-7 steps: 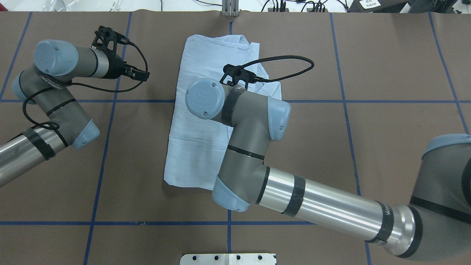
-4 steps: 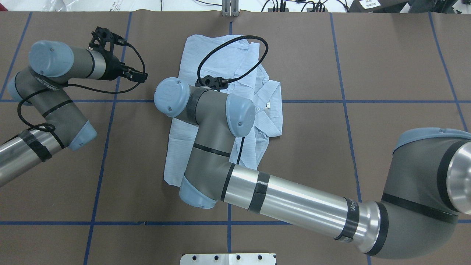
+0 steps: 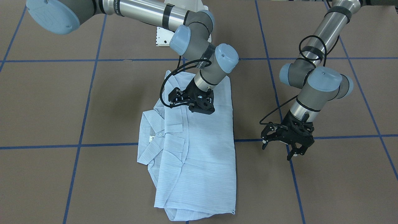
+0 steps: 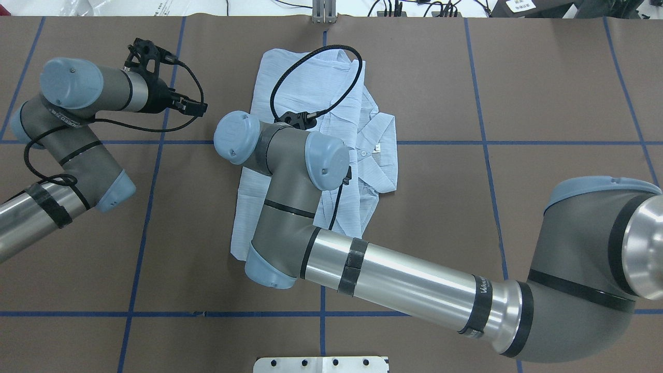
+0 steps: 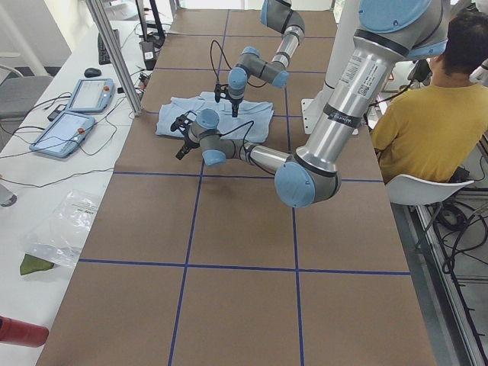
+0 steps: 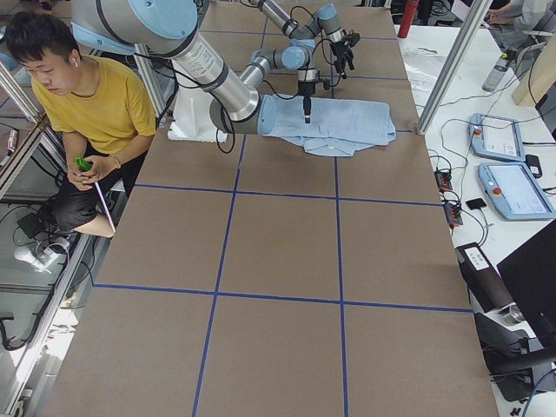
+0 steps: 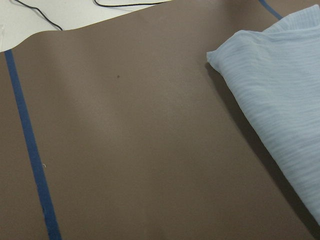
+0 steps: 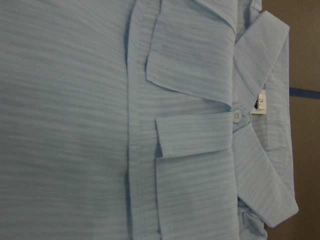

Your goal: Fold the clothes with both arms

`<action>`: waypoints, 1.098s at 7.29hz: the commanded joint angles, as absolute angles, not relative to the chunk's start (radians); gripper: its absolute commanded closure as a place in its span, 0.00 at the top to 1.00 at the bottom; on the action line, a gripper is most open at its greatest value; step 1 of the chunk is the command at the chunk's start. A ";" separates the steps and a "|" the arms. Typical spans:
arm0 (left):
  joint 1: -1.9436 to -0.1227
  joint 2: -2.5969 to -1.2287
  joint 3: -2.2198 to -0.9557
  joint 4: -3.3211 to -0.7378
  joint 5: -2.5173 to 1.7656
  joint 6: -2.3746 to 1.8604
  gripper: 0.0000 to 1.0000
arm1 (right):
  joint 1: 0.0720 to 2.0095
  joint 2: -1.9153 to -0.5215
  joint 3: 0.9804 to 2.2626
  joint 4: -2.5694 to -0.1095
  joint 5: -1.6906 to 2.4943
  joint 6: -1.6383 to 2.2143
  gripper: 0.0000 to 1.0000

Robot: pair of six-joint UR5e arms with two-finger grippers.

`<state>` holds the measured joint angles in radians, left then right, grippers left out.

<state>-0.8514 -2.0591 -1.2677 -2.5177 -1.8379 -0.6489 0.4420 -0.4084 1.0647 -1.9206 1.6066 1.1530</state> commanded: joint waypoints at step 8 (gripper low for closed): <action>-0.850 -2.059 -1.266 -2.519 -1.838 -0.649 1.00 | 0.445 -0.416 1.026 -1.905 1.549 1.124 1.00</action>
<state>-0.8506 -2.0586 -1.2667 -2.5188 -1.8377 -0.6489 0.4437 -0.4156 1.0288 -1.9047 1.5540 1.1261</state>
